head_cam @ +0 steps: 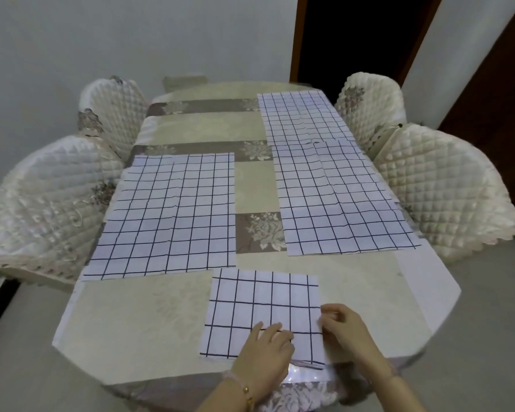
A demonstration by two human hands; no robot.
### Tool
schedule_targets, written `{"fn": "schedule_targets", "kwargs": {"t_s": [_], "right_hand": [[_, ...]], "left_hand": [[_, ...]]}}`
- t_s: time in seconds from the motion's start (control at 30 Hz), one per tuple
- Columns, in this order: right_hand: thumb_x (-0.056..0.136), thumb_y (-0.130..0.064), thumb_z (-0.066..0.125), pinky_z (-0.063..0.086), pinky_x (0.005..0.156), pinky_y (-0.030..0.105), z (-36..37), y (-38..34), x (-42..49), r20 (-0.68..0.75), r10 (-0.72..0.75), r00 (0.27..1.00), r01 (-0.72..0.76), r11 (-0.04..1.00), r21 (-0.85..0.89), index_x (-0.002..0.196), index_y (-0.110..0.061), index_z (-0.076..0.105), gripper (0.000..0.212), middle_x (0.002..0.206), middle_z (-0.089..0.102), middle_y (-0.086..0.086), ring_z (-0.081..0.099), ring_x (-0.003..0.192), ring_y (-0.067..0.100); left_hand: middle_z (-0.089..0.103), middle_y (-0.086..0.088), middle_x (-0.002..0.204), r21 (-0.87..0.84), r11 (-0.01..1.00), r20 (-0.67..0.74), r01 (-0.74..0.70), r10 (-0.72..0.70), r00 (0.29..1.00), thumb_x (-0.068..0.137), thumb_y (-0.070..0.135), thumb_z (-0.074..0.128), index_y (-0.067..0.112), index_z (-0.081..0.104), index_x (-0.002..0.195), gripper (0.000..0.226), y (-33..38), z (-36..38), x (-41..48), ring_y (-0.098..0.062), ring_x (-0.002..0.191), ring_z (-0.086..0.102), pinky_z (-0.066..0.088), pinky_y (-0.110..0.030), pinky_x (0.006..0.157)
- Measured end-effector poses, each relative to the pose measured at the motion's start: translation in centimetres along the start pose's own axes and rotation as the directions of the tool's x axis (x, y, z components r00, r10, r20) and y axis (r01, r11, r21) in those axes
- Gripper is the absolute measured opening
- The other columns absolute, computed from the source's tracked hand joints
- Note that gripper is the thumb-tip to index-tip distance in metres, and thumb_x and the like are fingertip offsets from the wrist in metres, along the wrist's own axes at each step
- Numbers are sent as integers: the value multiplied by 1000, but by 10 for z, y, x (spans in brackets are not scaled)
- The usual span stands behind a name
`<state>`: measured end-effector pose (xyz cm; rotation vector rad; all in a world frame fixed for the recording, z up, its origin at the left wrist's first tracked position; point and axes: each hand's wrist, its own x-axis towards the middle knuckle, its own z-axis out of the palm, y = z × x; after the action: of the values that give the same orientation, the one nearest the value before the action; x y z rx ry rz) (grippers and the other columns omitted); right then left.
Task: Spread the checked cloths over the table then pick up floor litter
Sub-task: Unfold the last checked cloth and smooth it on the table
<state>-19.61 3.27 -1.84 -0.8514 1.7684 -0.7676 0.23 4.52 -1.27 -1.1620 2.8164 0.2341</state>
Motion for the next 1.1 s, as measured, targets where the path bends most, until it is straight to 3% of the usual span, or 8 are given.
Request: {"fn": "schedule_targets", "kwargs": {"t_s": [0.13,0.2,0.33,0.43,0.7,0.87,1.0,1.1], "right_hand": [[84,-12,66,49,62,16,-2,1,0,24,33,999,-34,999,24,99,-14,65,16,87,68,6,63,75,16],[88,-16,62,53,72,24,-5,-4,-3,24,40,999,-43,989,139,99,-10,67,13,93,71,10,66,82,21],[92,-19,57,55,74,34,-11,-28,-19,87,48,995,-81,903,422,102,-9,67,17,98,73,11,67,85,26],[89,-17,62,56,83,32,-6,-49,-31,128,-69,989,11,913,409,106,-14,67,18,105,71,8,67,99,23],[80,-20,73,59,83,35,38,-88,-38,94,-193,977,147,920,363,99,-18,67,20,101,68,-2,67,95,11],[84,-15,67,56,65,21,45,-91,-30,62,-235,970,199,914,354,83,-9,68,7,76,68,-5,66,76,8],[88,-10,62,56,65,22,35,-94,-23,28,-225,974,196,898,395,80,-6,71,13,71,68,0,65,71,11],[88,-11,61,56,63,21,18,-97,-15,9,-236,972,216,903,371,75,-11,73,17,68,70,-4,65,66,8]], "left_hand": [[68,20,84,-135,991,-113,15,-30,993,56,37,76,29,69,69,17,3,2,3,-1,83,65,56,-23,77],[65,13,91,-394,911,-122,119,-180,976,79,29,60,25,65,82,7,-1,-5,7,-4,87,60,50,-21,80],[67,10,77,-870,424,-47,251,-578,815,86,19,60,25,62,72,15,-12,-29,13,6,73,59,42,-5,68],[68,12,69,-964,205,1,172,-640,768,85,11,62,23,63,66,22,-21,-48,19,6,67,62,43,-4,63],[62,10,53,-1000,2,17,26,-691,723,80,8,69,12,67,65,15,-27,-69,31,4,49,53,41,-9,51],[67,3,62,-998,-41,66,52,-709,702,74,9,75,10,70,65,10,-32,-70,31,-2,61,62,47,-12,58],[59,6,56,-992,-113,119,51,-742,660,81,7,68,11,63,67,15,-50,-71,25,-8,57,53,45,-20,54],[44,14,39,-998,-11,41,55,-806,590,83,3,63,12,53,69,20,-75,-75,17,-2,46,37,33,-13,46]]}}
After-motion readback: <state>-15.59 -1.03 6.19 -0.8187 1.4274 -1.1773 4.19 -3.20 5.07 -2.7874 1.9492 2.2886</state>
